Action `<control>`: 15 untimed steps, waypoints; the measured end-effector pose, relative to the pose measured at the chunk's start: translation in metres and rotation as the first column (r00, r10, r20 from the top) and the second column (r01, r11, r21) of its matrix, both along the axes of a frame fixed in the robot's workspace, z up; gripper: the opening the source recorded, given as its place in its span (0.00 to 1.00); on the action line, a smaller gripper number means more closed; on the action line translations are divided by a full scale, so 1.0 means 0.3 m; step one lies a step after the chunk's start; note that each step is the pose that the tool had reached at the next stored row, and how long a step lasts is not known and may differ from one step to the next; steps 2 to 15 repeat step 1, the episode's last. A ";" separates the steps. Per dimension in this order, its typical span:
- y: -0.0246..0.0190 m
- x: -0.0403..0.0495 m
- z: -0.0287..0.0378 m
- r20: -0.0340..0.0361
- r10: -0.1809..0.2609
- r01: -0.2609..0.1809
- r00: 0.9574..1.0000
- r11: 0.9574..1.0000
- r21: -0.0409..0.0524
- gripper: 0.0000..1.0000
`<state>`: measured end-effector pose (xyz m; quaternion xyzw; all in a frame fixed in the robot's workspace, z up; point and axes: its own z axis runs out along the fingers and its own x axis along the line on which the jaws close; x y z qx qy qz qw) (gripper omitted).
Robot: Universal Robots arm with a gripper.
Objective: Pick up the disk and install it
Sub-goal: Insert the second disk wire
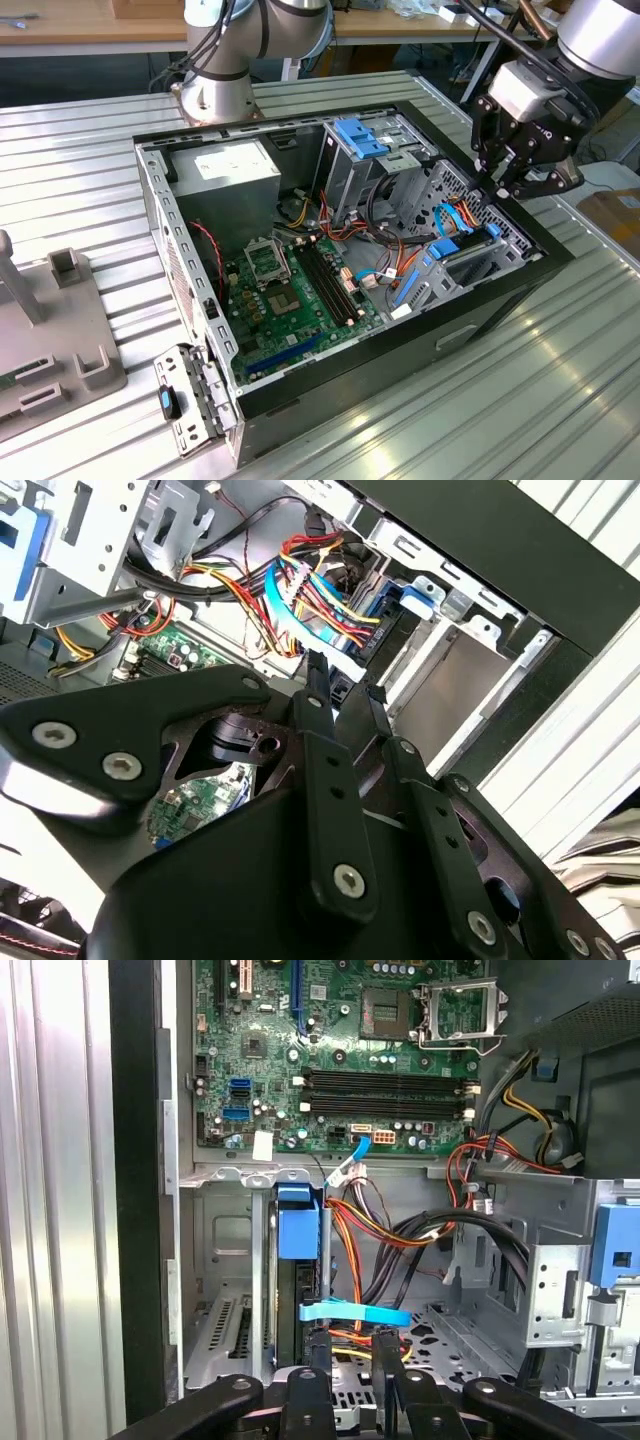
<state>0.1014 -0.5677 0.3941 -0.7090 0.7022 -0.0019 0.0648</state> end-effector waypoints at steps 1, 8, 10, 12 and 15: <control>0.000 0.000 0.000 0.000 0.000 0.000 1.000 1.000 0.000 0.30; 0.000 0.000 0.000 0.000 0.000 0.000 1.000 1.000 0.000 0.30; 0.000 0.000 0.000 0.000 0.000 0.000 1.000 1.000 0.000 0.30; 0.000 0.000 0.000 0.000 0.000 0.000 1.000 1.000 0.000 0.30; 0.000 0.000 0.000 0.000 0.000 0.000 1.000 1.000 0.000 0.30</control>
